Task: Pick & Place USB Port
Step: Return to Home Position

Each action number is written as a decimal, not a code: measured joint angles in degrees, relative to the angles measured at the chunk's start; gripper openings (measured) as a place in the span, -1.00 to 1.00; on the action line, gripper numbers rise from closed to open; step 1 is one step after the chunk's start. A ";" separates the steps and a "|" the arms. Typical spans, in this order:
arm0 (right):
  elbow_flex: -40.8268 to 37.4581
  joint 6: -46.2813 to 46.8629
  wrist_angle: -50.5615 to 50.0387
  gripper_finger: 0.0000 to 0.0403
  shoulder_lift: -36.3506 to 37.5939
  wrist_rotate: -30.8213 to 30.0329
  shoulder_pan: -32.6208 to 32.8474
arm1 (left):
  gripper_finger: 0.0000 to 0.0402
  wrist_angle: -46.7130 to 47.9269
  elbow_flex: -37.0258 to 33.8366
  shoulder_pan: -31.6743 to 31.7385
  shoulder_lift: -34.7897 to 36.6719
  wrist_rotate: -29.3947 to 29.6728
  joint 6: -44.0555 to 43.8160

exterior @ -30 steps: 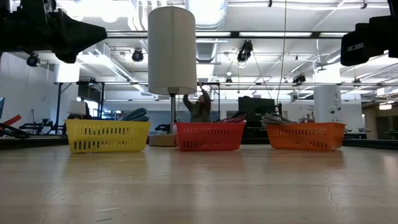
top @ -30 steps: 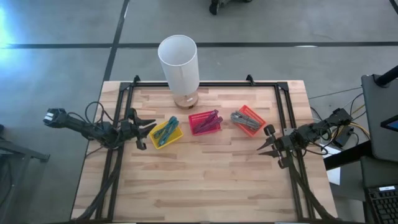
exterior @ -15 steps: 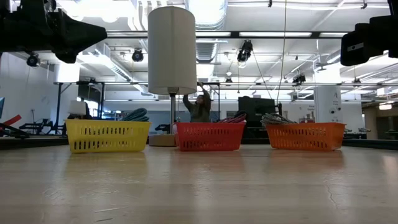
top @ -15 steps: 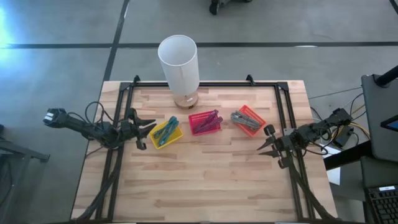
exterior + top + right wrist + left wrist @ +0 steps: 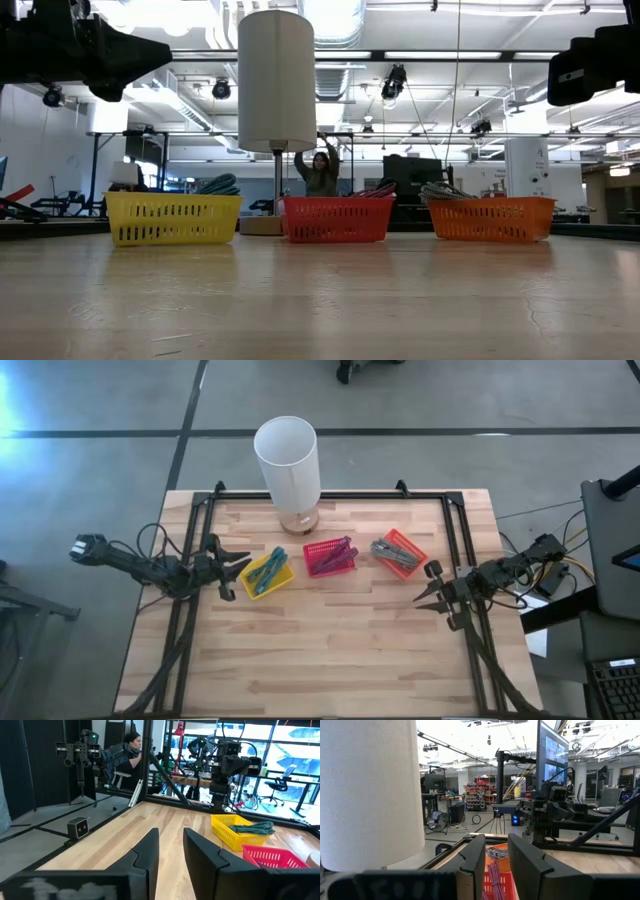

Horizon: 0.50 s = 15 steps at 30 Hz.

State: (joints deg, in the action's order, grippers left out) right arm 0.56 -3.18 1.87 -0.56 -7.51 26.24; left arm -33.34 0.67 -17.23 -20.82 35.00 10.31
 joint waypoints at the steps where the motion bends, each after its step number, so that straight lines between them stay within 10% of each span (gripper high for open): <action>1: 0.00 0.00 0.00 -0.60 0.00 -0.01 -0.01 | -0.55 0.01 0.00 0.02 -0.02 0.00 0.00; 15: 0.00 0.00 0.00 -0.62 0.00 0.00 0.00 | -0.55 0.01 0.00 0.02 -0.02 0.00 0.00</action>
State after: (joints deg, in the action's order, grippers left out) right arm 0.56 -3.18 1.88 -0.56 -7.51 26.24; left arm -33.32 0.67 -17.22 -20.83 35.00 10.31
